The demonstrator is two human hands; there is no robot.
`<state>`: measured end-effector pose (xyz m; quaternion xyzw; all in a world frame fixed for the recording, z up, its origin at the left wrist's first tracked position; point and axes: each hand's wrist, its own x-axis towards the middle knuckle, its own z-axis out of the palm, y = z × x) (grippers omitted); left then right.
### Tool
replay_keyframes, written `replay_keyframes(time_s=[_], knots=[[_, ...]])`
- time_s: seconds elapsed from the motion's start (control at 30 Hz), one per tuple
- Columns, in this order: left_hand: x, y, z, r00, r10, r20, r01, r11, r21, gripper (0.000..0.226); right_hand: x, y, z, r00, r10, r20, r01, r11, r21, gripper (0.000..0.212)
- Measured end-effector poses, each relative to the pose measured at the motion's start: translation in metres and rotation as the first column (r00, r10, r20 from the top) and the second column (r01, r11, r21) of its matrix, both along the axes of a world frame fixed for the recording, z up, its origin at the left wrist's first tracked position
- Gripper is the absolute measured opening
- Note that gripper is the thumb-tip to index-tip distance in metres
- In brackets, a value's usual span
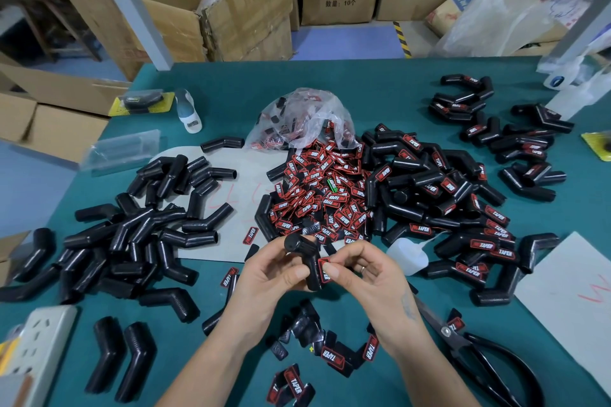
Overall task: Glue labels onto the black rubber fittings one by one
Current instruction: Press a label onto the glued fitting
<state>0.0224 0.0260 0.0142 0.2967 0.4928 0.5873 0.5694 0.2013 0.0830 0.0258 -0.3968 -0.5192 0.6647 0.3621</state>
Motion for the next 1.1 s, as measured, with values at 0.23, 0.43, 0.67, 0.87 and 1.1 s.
replay_keyframes(time_s=[0.23, 0.43, 0.67, 0.87, 1.1], knots=[[0.0012, 0.0001, 0.0016, 1.0, 0.003, -0.003, -0.003, 1.0, 0.001, 0.057, 0.0002, -0.0011, 0.0008, 1.0, 0.019, -0.013, -0.019, 1.0, -0.005, 0.012], [0.0021, 0.0005, 0.0024, 1.0, 0.004, 0.007, -0.004, 1.0, 0.005, 0.056, -0.0002, 0.0001, 0.0021, 1.0, -0.003, -0.013, 0.003, 1.0, 0.004, 0.02], [0.0015, 0.0004, 0.0026, 1.0, -0.009, -0.002, 0.009, 1.0, 0.011, 0.053, -0.0006, -0.0006, 0.0015, 1.0, 0.021, 0.001, -0.021, 1.0, 0.004, 0.021], [0.0012, 0.0, 0.0013, 1.0, 0.001, -0.002, -0.001, 1.0, 0.012, 0.054, 0.0008, 0.0002, 0.0014, 1.0, 0.005, -0.001, -0.005, 1.0, -0.001, 0.02], [-0.0007, 0.0, -0.0017, 1.0, -0.008, 0.005, 0.007, 0.999, 0.041, 0.046, 0.0031, 0.0019, 0.0012, 0.998, -0.031, -0.047, 0.029, 0.999, -0.034, 0.022]])
